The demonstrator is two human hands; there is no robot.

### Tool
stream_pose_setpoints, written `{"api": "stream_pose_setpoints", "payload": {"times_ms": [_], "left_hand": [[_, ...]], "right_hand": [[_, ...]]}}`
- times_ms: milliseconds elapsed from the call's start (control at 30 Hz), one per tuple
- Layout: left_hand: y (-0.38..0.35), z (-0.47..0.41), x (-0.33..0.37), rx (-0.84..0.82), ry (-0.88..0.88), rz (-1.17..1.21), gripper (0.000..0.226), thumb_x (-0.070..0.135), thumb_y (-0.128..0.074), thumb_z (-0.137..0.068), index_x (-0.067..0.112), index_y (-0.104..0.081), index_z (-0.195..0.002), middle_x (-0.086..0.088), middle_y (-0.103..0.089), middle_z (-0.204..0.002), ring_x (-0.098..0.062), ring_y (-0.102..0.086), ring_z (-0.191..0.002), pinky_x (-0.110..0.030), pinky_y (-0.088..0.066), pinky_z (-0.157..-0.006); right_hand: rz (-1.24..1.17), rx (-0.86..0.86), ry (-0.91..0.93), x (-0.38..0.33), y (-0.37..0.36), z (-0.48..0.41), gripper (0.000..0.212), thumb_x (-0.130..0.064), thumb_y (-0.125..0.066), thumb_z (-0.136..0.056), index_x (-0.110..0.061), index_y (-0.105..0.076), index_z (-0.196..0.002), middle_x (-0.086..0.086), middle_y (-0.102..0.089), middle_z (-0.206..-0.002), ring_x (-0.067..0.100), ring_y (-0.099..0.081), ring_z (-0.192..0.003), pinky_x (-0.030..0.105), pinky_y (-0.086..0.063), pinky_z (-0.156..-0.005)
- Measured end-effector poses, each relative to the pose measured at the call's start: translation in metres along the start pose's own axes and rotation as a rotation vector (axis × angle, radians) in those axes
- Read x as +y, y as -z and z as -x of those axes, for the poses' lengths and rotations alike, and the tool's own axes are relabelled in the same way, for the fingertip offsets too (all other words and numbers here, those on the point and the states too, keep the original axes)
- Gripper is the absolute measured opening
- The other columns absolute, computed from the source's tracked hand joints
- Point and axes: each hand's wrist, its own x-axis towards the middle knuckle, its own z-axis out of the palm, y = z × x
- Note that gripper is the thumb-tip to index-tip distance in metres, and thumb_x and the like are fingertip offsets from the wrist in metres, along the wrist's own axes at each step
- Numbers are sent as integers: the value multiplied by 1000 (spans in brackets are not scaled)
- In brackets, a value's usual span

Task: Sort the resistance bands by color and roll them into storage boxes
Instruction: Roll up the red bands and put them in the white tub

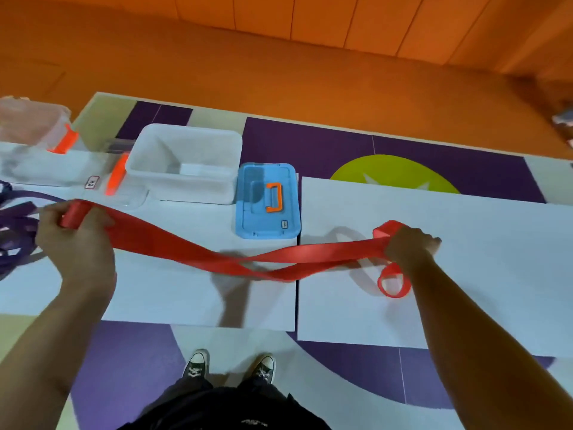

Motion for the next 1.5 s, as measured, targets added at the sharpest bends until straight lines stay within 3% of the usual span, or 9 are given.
{"api": "stream_pose_setpoints", "payload": {"times_ms": [167, 367, 633, 833, 967, 1067, 1167, 1300, 1500], "left_hand": [[-13, 13, 5, -36, 25, 42, 29, 14, -63, -59, 33, -54, -80, 9, -58, -77, -13, -52, -68, -34, -42, -67], [-4, 17, 1, -227, 29, -93, 33, 20, -69, -63, 38, -60, -88, 4, -65, -87, -23, -61, -84, -45, -52, -81], [3, 14, 22, -668, -250, -393, 40, 4, -82, -81, 27, -61, -107, 6, -70, -91, -6, -66, -76, -17, -52, -66], [20, 2, 49, -818, -330, -330, 38, 7, -83, -82, 27, -66, -110, 16, -70, -104, -8, -68, -93, -16, -54, -75], [35, -14, 58, -792, -361, -309, 34, 8, -85, -80, 26, -65, -102, 10, -70, -98, -11, -68, -89, -18, -55, -74], [42, -25, 61, -781, -366, -293, 34, 11, -86, -79, 28, -64, -100, 11, -69, -98, -13, -67, -90, -20, -56, -74], [45, -35, 64, -862, -376, -272, 36, 11, -84, -82, 31, -64, -105, 15, -69, -103, -12, -66, -98, -17, -54, -79], [54, -54, 73, -1001, -424, -304, 36, 7, -80, -84, 33, -67, -106, 13, -70, -104, -14, -67, -98, -19, -55, -80], [68, -74, 75, -1063, -404, -328, 25, 13, -83, -83, 29, -69, -97, 7, -72, -90, -21, -72, -74, -38, -62, -74]], "right_hand": [[123, -141, -43, -10, 18, 7, 43, -25, -55, -92, -17, -56, -134, 3, -61, -133, 27, -54, -127, 39, -34, -90], [-224, -199, 182, -56, -19, 33, 51, -28, -58, -89, -20, -41, -137, 12, -63, -128, 36, -61, -120, 45, -46, -98], [-811, -35, 801, -164, 47, 131, 38, -25, -68, -92, -30, -60, -128, -4, -59, -109, 14, -61, -104, 36, -48, -98], [-998, -384, 1180, -219, 99, 237, 61, -53, -79, -81, -53, -49, -134, -20, -56, -132, -3, -53, -123, 25, -45, -103], [-916, -324, 1100, -239, 93, 259, 43, -50, -82, -79, -42, -56, -114, -20, -64, -99, -2, -60, -87, 22, -49, -74], [-840, -48, 1010, -248, 91, 265, 38, -59, -79, -75, -34, -59, -97, -14, -64, -82, 7, -59, -77, 31, -52, -71], [-721, 214, 983, -252, 91, 269, 45, -64, -73, -77, -37, -58, -109, -14, -63, -93, 10, -61, -86, 35, -53, -77], [-685, 186, 979, -249, 75, 269, 78, -54, -75, -80, -45, -35, -147, -15, -52, -132, 12, -52, -121, 35, -43, -105], [-758, 261, 897, -263, 51, 286, 61, -43, -77, -81, -34, -52, -136, -11, -57, -123, 14, -54, -114, 39, -45, -102]]}}
